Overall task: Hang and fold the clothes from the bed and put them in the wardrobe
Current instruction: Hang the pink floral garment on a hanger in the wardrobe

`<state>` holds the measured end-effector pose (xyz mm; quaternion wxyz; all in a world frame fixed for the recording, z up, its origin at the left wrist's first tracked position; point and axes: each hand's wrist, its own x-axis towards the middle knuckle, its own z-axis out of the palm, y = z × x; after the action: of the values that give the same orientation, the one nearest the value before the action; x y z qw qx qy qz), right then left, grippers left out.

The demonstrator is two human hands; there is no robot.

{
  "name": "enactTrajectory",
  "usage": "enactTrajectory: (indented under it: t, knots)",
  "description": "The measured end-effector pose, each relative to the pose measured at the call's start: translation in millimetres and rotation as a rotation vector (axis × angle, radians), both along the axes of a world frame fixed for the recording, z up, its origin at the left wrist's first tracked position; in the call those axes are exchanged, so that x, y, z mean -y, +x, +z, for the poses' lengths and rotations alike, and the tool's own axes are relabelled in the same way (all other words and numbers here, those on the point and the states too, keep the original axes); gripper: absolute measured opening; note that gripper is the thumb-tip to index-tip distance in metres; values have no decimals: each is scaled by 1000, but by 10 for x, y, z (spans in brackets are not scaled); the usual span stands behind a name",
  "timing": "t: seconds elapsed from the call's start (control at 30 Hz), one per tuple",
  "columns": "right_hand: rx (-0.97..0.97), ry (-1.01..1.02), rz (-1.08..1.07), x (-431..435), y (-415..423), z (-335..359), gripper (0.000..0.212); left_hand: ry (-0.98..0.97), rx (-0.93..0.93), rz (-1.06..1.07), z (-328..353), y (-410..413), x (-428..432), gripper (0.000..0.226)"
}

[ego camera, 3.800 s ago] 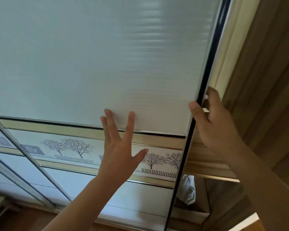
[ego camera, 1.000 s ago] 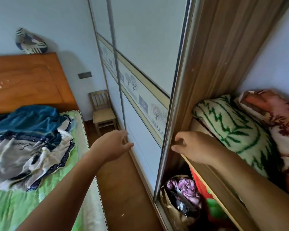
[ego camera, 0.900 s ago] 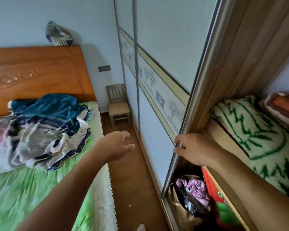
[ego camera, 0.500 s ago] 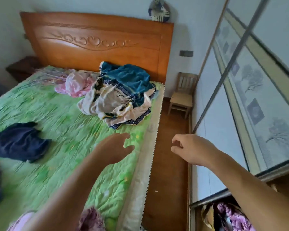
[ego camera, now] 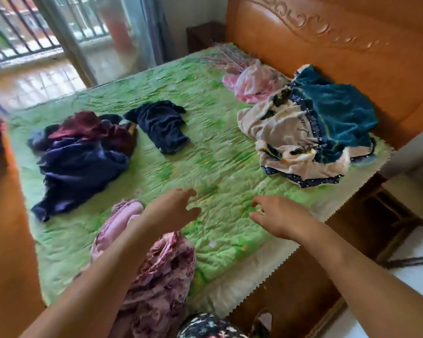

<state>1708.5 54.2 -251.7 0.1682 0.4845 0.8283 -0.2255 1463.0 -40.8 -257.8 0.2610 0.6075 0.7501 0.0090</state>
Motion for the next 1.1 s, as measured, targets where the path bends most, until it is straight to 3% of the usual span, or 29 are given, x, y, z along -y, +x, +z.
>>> enactTrajectory:
  t: [0.27, 0.4, 0.53, 0.8, 1.1]
  knots:
    - [-84, -62, 466, 75, -860, -254, 42, -58, -60, 427, 25, -208, 1067, 25]
    - [-123, -97, 646, 179, -1145, -302, 39, -101, -79, 637, 94, -105, 1549, 50]
    - [-147, -115, 772, 327, -1388, -396, 39, -137, -78, 766, -14, 0, 1924, 41]
    - [-55, -129, 910, 506, -1760, -767, 33, -227, -42, 875, -464, -175, 2270, 51]
    - [35, -62, 959, 723, -2593, -1518, 40, -318, 36, 838, -1300, -893, 2346, 52]
